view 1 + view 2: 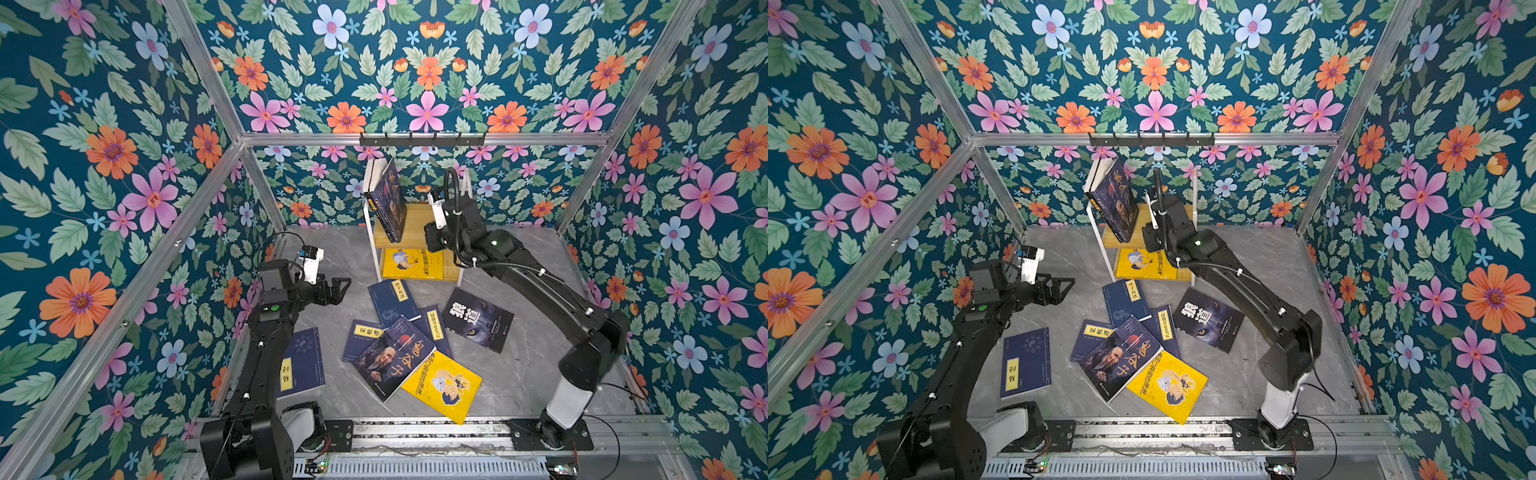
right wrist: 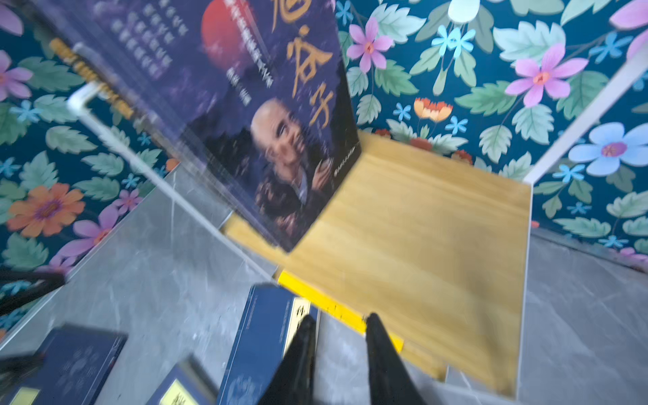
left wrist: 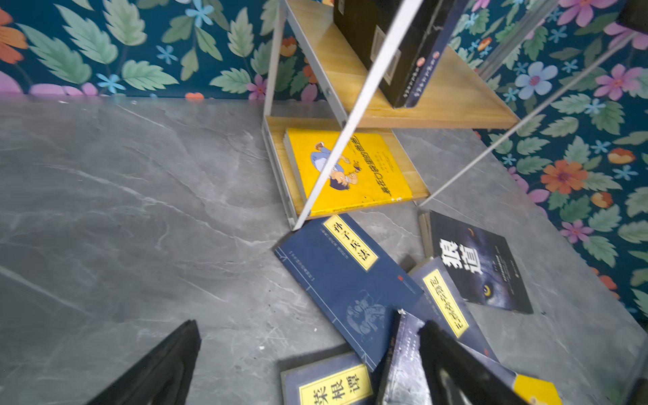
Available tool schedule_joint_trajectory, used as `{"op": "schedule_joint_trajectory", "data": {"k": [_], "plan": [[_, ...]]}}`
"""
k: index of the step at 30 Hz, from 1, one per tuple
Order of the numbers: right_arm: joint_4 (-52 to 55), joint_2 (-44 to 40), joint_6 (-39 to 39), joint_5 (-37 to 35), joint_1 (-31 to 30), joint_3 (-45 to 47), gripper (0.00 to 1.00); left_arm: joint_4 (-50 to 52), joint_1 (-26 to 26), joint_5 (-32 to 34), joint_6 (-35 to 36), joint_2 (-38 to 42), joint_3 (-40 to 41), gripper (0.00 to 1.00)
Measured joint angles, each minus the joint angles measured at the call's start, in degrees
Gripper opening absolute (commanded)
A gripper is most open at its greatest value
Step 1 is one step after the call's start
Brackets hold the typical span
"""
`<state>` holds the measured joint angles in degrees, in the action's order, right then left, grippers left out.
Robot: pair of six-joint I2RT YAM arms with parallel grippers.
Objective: Stacking books/files
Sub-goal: Pick up the book from the books.
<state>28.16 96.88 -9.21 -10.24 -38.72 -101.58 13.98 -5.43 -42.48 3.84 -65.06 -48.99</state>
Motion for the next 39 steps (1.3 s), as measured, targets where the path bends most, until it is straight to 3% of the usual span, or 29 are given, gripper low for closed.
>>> {"op": "schedule_joint_trajectory", "data": {"k": [6,11,15,24,39], "plan": [[-4.28,-15.72,-8.52,4.83,-1.53,20.9,0.58,0.11,5.55,-1.92,3.17,-3.37,2.01,1.0],[-9.84,-25.27,-17.73,11.19,-1.6,38.97,0.66,0.57,9.77,-3.32,6.14,-7.58,2.89,1.0],[-12.41,-28.24,-23.85,15.8,-2.43,48.61,0.67,0.66,11.65,-3.21,6.82,-11.21,3.15,1.0],[-23.85,-25.51,-34.29,25.46,-2.84,61.02,0.71,0.68,15.54,-2.45,6.49,-16.85,4.33,0.95],[-35.85,-13.92,-47.21,34.84,-3.28,65.35,0.7,-2.91,20.44,-1.38,-1.05,-21.86,7.67,0.79]]}}
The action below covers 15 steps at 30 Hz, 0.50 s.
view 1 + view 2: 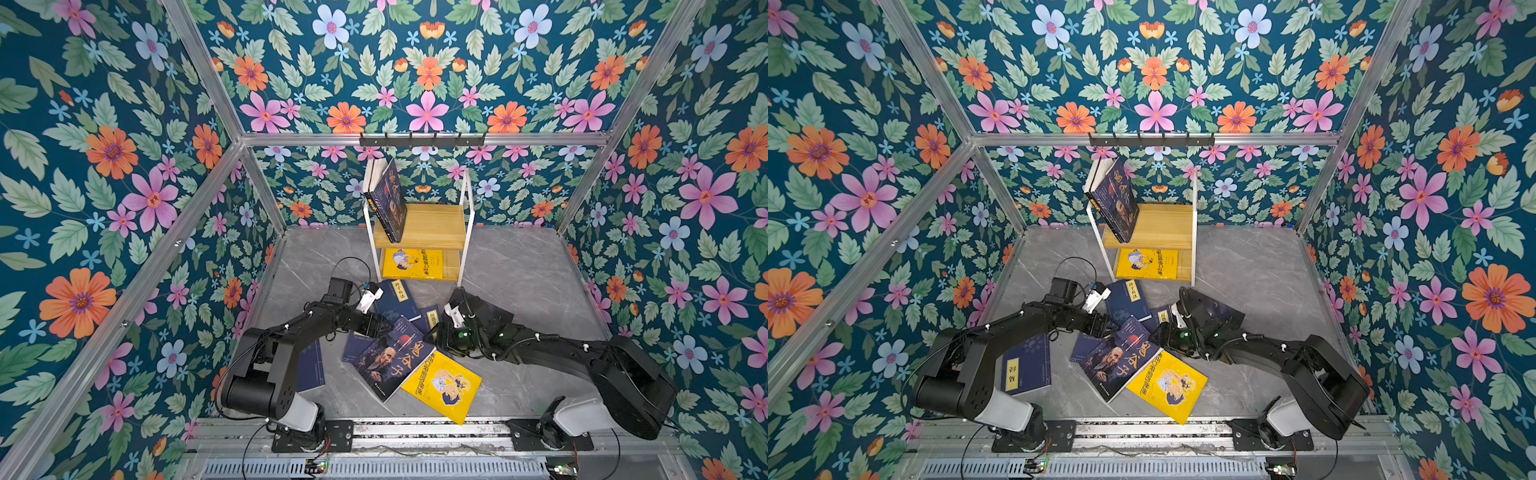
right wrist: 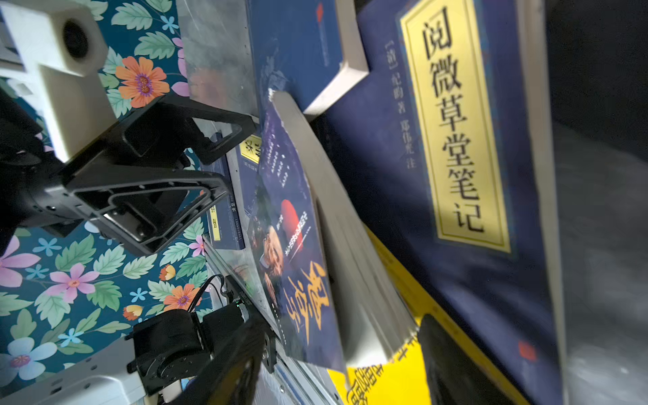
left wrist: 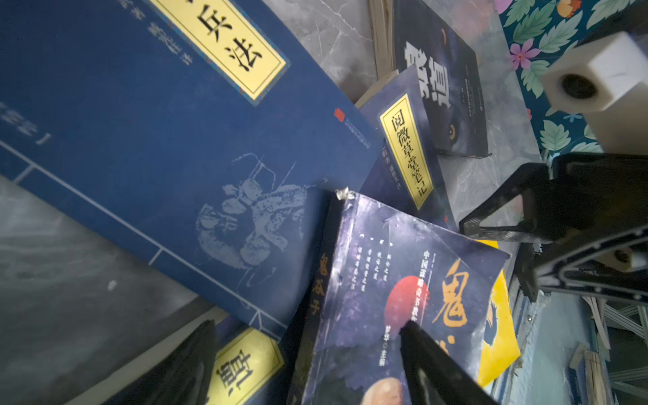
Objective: Stacking books/files
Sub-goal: Pick up the book from the books.
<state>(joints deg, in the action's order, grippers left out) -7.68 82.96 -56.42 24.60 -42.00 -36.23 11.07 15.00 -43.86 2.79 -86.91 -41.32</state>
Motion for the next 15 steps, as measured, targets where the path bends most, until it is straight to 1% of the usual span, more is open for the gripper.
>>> {"op": "schedule_joint_trajectory", "data": {"k": [5,9,15], "plan": [[0.31,-1.07,-2.29,0.68,-0.22,1.44,0.7,-1.03,0.96,0.22,-2.69,-0.85,0.35,0.73],[0.33,-2.86,-3.52,0.72,-0.74,2.67,0.68,-1.79,1.55,0.59,-3.85,-1.64,0.52,0.65],[-1.46,-2.38,-5.16,1.14,-1.36,3.89,0.66,-2.14,2.32,1.07,-4.94,-2.03,0.48,0.62]]}}
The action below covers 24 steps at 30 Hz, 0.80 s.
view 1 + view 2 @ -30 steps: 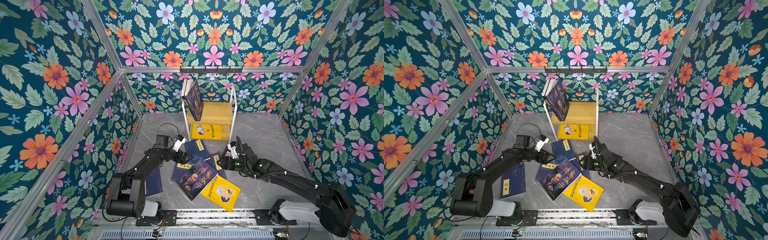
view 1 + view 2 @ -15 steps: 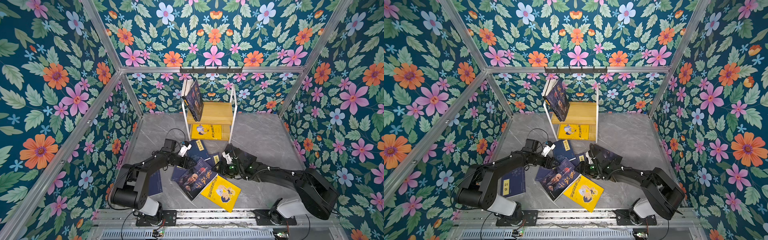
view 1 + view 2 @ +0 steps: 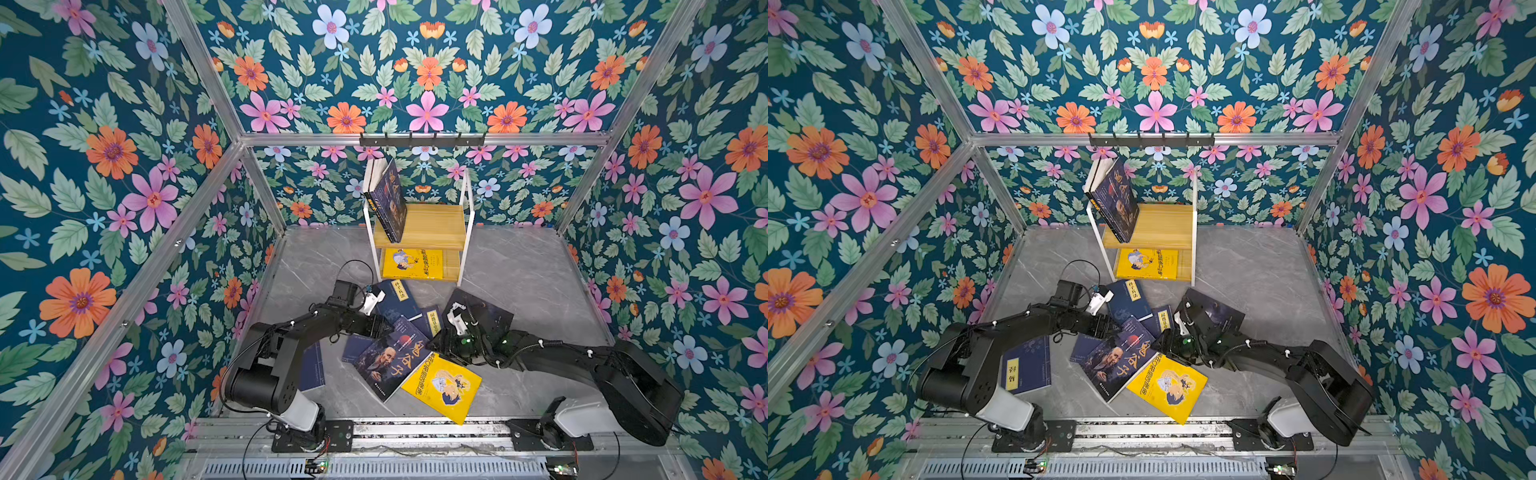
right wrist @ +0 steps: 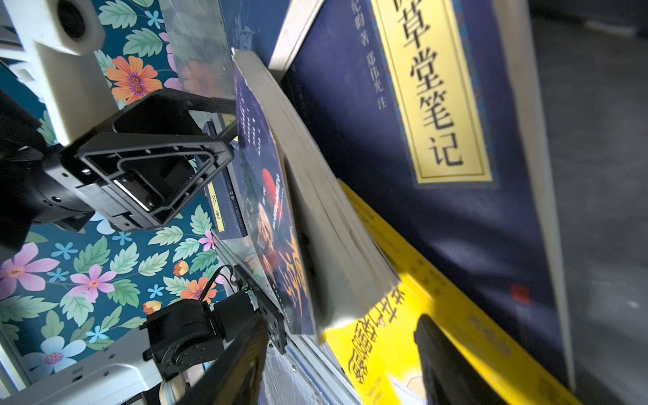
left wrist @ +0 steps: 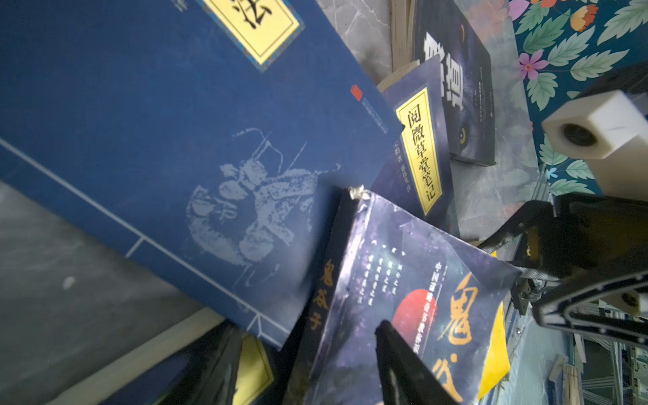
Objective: Stacking books/files
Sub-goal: Pick up the book from the books.
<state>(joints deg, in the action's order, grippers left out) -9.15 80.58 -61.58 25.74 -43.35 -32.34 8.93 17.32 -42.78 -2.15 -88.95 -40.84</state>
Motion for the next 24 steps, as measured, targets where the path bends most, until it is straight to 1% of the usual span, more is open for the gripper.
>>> {"op": "schedule_joint_trajectory", "data": {"k": [4,9,11,13,14,17,19,20,22,24], "plan": [[-5.66,3.72,-1.51,1.81,-0.07,0.98,0.64,0.24,0.44,0.57,-0.39,-0.81,-0.57,0.56],[-17.31,9.53,-3.63,3.82,-0.13,1.22,0.61,0.09,1.07,0.9,-0.61,-1.27,-0.68,0.48],[-21.46,11.54,-4.31,4.26,-0.07,1.2,0.57,0.26,1.31,0.92,-0.63,-1.4,-0.52,0.45],[-23.19,12.39,-4.48,4.22,-0.02,1.05,0.53,0.24,1.46,0.9,-0.63,-1.38,-0.57,0.43],[-23.43,12.48,-4.42,4.04,-0.02,0.98,0.51,0.17,1.46,0.9,-0.76,-1.33,-0.55,0.41],[-23.45,12.09,-3.89,3.65,0.02,0.83,0.5,-0.37,1.49,0.85,-0.94,-1.2,0.11,0.35],[-23.23,11.43,-2.67,3.34,0.02,0.46,0.48,-0.33,1.53,0.83,-1.4,-1.18,0.17,0.33],[-23.37,11.15,-2.25,3.19,0.02,0.33,0.46,-0.33,1.55,0.76,-1.68,-1.14,0.11,0.33],[-23.8,11.06,-1.14,3.17,0.02,0.31,0.38,-0.39,1.6,0.68,-1.95,-1.07,0.11,0.33],[-24.61,11.41,-0.85,3.17,0.02,0.42,0.25,-0.52,1.62,0.68,-2.32,-0.85,0.22,0.33]]}}
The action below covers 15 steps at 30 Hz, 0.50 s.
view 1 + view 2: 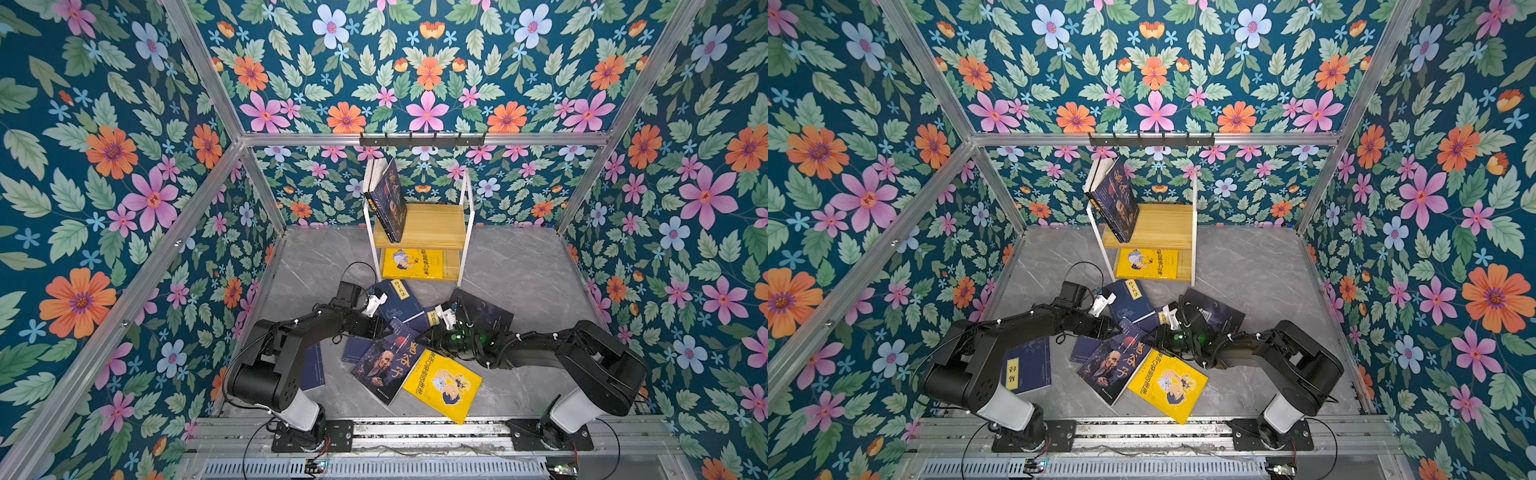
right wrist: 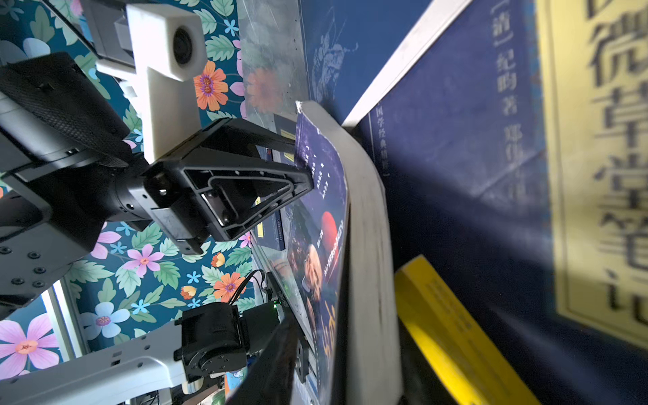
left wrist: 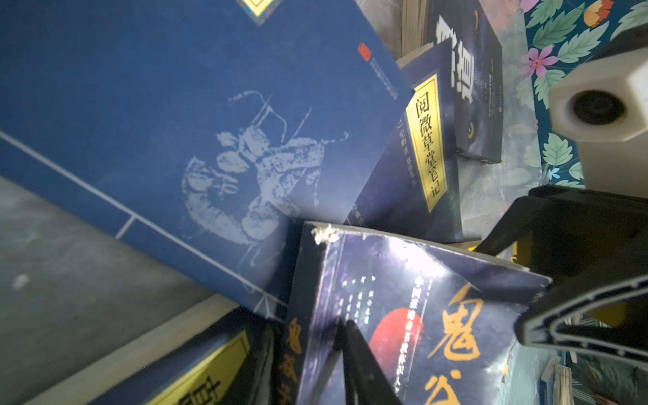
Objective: Stacking books/files
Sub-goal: Pick up the book from the books.
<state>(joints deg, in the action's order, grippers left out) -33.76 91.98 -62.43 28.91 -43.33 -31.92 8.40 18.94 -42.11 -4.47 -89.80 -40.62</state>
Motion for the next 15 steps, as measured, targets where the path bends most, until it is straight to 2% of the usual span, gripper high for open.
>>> {"op": "schedule_joint_trajectory", "data": {"k": [2,4,8,15], "plan": [[-1.25,0.33,0.66,0.07,0.02,0.02,0.12,0.09,0.0,0.11,-0.04,0.61,0.0,0.33],[-2.21,0.39,1.53,0.15,0.07,0.0,0.0,0.24,-0.04,0.59,-0.04,1.86,0.0,0.38],[-3.3,-0.39,5.07,1.01,-0.02,-0.7,0.0,1.11,-0.59,1.14,0.33,5.81,-0.66,0.56],[2.01,-7.69,15.63,2.6,0.0,-5.38,0.0,6.47,-7.37,3.54,7.04,13.99,-7.98,0.9]]}}
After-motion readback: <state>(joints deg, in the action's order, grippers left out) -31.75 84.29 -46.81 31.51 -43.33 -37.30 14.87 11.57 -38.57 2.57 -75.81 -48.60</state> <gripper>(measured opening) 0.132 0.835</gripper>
